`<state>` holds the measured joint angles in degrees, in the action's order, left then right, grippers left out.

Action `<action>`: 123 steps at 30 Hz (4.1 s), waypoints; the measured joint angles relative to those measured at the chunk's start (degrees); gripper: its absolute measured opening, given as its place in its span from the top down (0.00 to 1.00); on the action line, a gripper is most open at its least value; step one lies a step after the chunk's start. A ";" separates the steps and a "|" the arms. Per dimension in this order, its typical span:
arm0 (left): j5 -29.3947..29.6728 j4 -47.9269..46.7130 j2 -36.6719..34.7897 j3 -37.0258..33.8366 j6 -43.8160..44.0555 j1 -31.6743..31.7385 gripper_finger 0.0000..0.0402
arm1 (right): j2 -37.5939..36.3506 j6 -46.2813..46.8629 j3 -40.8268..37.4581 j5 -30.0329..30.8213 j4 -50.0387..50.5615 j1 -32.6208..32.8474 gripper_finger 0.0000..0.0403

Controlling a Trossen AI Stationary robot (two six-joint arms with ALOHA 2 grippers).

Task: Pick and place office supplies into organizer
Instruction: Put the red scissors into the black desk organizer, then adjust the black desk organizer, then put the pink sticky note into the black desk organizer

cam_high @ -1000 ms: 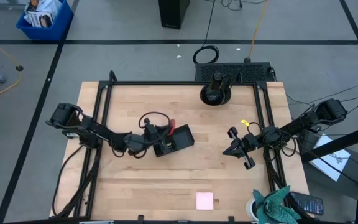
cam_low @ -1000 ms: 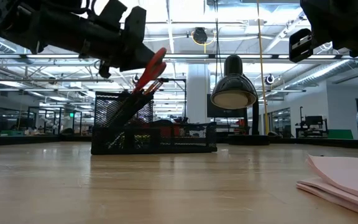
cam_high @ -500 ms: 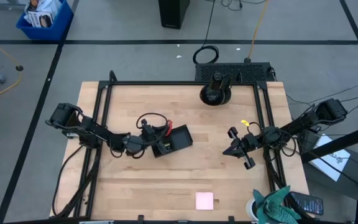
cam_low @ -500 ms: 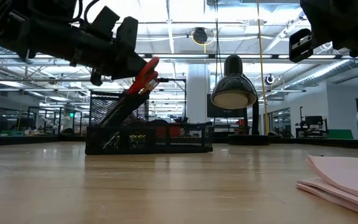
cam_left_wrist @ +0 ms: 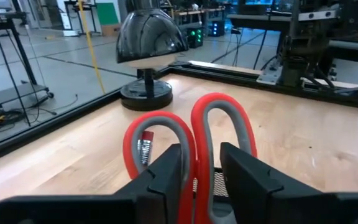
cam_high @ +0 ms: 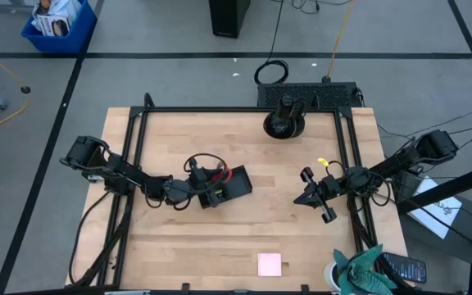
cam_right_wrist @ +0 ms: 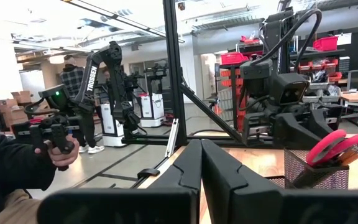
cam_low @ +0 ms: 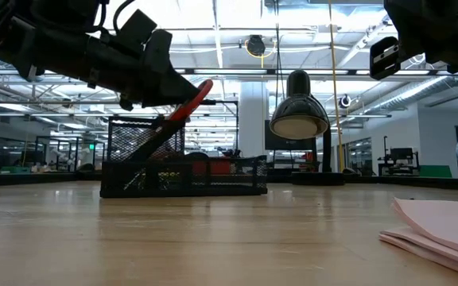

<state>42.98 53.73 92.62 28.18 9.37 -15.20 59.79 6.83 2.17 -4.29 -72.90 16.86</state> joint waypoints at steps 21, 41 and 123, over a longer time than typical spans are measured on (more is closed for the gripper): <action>-4.31 4.85 -4.45 0.16 -8.64 -2.42 0.66 | 0.00 -0.01 -0.01 0.02 0.55 0.00 0.99; -6.18 -13.09 6.57 1.64 18.36 -19.95 0.99 | 0.00 -0.02 -0.02 1.70 1.41 -0.02 0.99; -12.18 -37.46 26.07 37.55 8.63 -20.63 0.97 | 0.22 -8.63 14.96 16.26 35.62 11.04 0.99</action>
<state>30.81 16.28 118.69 65.73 18.00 -35.83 60.01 -1.80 17.14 11.96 -37.28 27.90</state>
